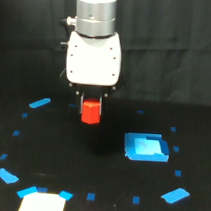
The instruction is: Pick up the red object from the table
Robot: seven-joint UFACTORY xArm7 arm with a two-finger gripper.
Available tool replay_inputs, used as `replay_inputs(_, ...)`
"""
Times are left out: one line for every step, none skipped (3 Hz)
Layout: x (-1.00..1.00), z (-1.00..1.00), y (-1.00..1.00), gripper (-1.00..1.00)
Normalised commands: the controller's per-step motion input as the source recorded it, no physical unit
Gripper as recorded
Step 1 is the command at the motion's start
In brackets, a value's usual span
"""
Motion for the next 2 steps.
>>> replay_inputs(0.03, 0.94, 0.55, -0.87)
replay_inputs(0.52, -0.32, 0.68, -0.95)
